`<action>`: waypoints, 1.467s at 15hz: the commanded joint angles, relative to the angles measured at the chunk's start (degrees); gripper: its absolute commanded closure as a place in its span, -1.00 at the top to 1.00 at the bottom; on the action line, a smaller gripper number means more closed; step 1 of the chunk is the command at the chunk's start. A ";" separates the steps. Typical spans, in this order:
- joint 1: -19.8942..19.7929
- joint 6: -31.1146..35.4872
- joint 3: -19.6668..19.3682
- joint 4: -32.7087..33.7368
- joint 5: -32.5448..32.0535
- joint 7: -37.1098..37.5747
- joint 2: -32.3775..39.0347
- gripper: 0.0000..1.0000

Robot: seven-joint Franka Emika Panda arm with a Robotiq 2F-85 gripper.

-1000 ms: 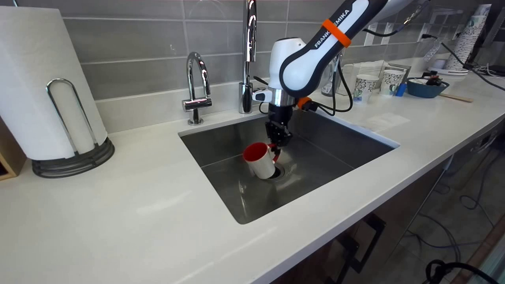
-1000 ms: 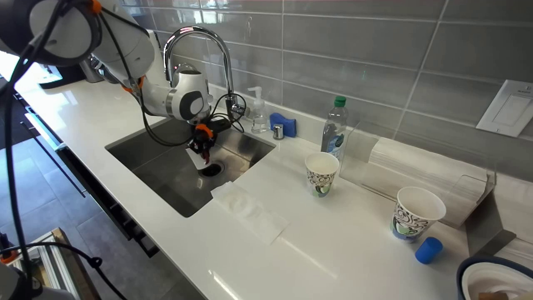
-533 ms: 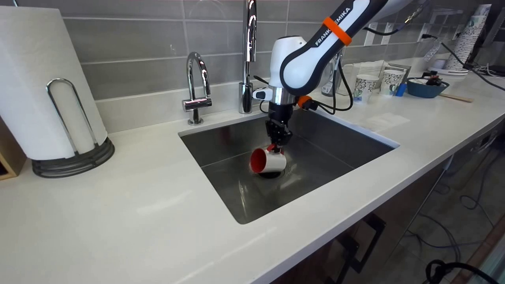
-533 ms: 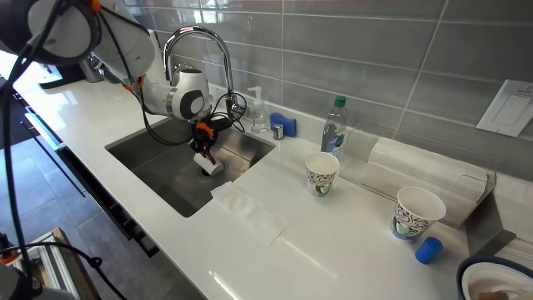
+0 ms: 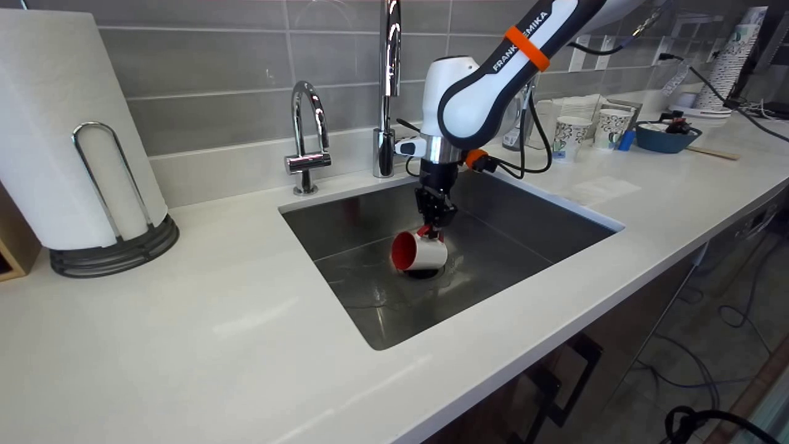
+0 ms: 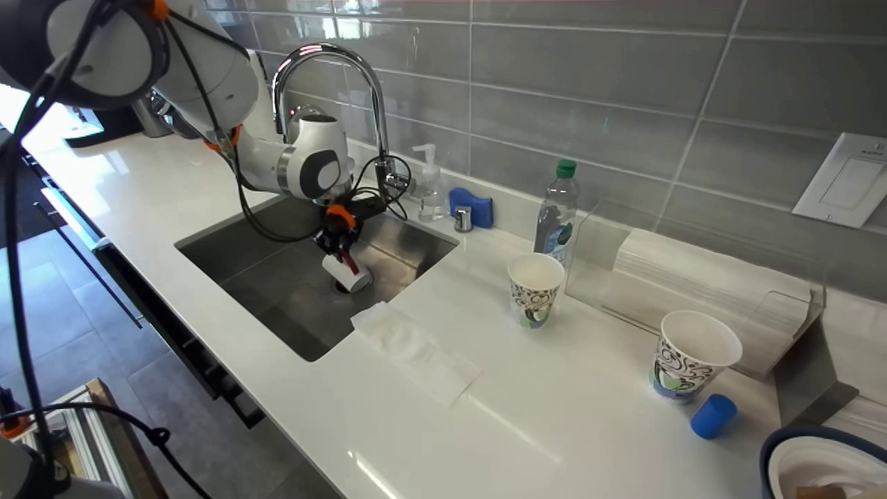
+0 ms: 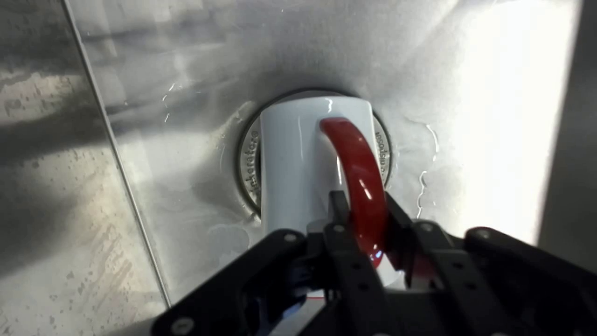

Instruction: Move the mug to the right side of the sink

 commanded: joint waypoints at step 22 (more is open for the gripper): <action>-17.01 18.99 21.80 -8.36 17.48 -9.12 -0.70 -0.90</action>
